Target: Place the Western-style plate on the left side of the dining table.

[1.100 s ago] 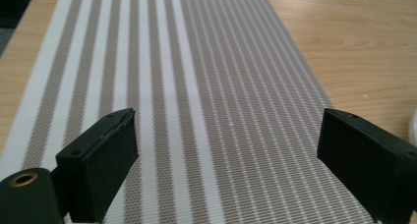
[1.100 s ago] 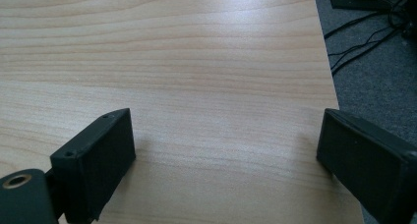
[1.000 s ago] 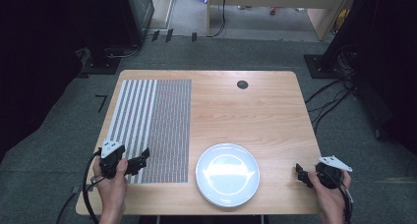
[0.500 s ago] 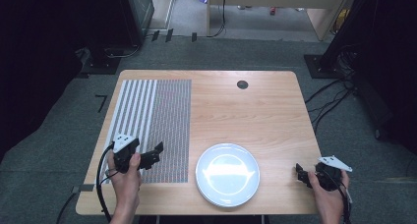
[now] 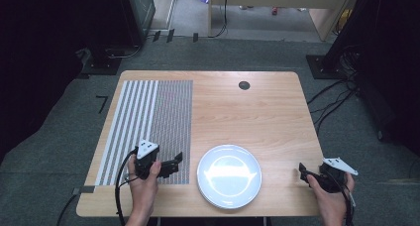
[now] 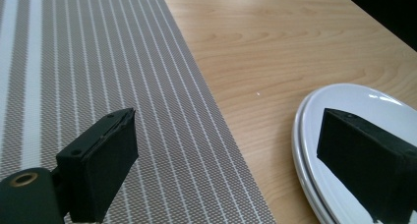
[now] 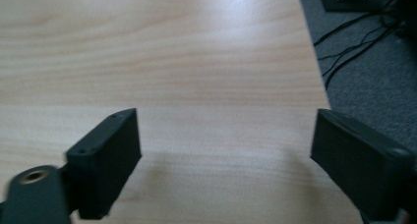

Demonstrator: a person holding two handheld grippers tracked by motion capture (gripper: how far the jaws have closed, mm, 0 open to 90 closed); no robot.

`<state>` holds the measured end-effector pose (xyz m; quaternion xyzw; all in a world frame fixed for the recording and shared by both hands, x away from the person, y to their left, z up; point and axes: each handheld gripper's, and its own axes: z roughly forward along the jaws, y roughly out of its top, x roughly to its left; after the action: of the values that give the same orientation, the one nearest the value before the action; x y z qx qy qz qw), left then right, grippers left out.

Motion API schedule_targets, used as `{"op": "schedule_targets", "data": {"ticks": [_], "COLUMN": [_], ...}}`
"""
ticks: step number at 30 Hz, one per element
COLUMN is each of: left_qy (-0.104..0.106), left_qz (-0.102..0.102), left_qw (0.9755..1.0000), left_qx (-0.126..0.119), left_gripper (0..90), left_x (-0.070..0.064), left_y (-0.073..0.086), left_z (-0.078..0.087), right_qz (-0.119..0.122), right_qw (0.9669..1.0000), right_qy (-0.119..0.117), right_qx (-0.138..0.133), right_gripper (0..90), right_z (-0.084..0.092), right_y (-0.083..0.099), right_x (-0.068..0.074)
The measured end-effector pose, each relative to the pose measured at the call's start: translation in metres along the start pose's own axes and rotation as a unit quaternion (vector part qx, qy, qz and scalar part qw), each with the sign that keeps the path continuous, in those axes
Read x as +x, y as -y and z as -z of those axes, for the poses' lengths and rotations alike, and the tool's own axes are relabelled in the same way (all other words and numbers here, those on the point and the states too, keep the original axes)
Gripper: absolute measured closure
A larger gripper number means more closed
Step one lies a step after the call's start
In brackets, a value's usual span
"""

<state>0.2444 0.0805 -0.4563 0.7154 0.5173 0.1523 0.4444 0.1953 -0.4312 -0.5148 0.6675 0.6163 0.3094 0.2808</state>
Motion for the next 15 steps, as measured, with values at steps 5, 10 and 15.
{"op": "schedule_targets", "data": {"ticks": [5,10,15], "left_qy": [0.013,0.019,0.028], "left_qz": [-0.007,-0.019,-0.019], "left_qw": [0.9999,0.9995,0.9991], "left_qx": [0.007,0.016,0.024], "left_gripper": [8.1,8.1,8.2], "left_x": [-0.009,-0.020,-0.027], "left_y": [0.003,0.008,0.013], "left_z": [-0.004,-0.010,-0.015], "right_qz": [-0.011,-0.011,-0.012], "right_qw": [0.9999,0.9995,0.9986], "right_qy": [-0.006,-0.002,-0.011], "right_qx": [-0.010,-0.031,-0.051], "right_gripper": [13.8,15.9,16.3], "right_z": [0.007,0.017,0.026], "right_y": [-0.004,-0.010,-0.018], "right_x": [0.004,0.015,0.029]}}
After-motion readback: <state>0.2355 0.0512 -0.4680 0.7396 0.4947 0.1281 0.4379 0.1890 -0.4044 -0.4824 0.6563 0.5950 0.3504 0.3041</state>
